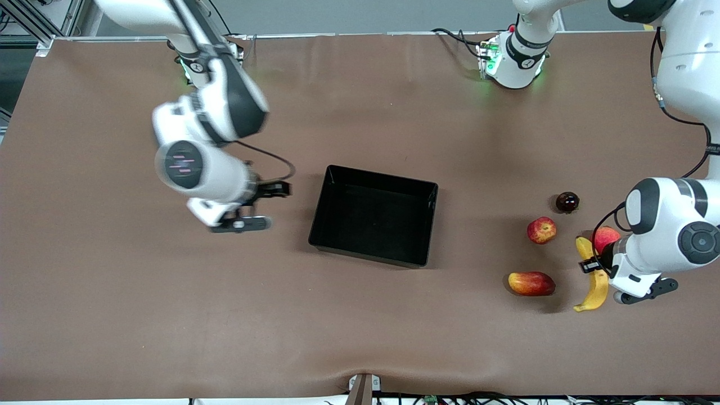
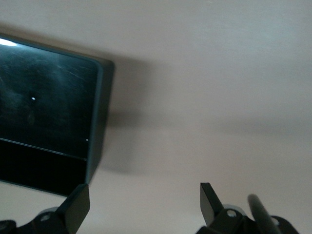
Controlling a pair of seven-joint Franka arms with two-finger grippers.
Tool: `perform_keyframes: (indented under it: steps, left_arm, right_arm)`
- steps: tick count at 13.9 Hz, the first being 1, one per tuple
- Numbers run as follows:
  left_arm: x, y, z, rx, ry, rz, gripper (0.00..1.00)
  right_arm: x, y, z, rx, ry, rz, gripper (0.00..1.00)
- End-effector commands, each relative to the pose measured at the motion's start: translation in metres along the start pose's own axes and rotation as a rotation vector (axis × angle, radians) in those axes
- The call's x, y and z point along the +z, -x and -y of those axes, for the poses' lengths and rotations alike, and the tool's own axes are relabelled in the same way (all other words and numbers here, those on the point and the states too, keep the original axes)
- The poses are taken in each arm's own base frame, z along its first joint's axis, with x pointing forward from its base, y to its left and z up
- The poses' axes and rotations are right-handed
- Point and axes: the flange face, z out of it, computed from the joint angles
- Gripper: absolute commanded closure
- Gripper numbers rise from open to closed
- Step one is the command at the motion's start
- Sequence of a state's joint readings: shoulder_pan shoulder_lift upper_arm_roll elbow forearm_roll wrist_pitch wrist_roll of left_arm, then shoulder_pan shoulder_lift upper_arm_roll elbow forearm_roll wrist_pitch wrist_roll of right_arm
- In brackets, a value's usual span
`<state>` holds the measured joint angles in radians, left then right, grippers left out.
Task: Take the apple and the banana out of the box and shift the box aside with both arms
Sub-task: 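Lower the banana by the fruits while the right gripper reaches the box, then drag the box with the right gripper while the left gripper withdraws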
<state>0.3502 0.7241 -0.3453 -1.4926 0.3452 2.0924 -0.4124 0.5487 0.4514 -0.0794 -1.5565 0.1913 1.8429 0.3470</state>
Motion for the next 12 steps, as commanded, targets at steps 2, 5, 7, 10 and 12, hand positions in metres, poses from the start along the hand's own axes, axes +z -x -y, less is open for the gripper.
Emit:
perform_keyframes:
  steps: [2, 5, 7, 10, 12]
  left_arm:
    - [0.027, -0.003, 0.004, 0.025, -0.034, -0.014, 1.00]
    - [0.050, -0.006, 0.002, 0.050, -0.054, -0.035, 0.99]
    - [0.061, -0.005, -0.007, 0.049, -0.045, -0.025, 0.64]
    - [0.054, -0.008, -0.005, 0.045, -0.042, -0.037, 0.00]
    - [0.033, -0.016, 0.000, 0.050, -0.046, -0.073, 0.00]
  right_arm:
    - [0.051, -0.006, 0.045, 0.057, 0.014, -0.042, 0.00]
    - [0.087, -0.006, 0.062, 0.055, 0.018, -0.077, 0.02]
    - [0.117, -0.002, 0.072, 0.032, 0.027, -0.108, 0.21]
    - [0.128, 0.001, 0.073, 0.026, 0.035, -0.110, 0.92]
    - [0.127, 0.000, 0.074, 0.026, 0.033, -0.114, 1.00]
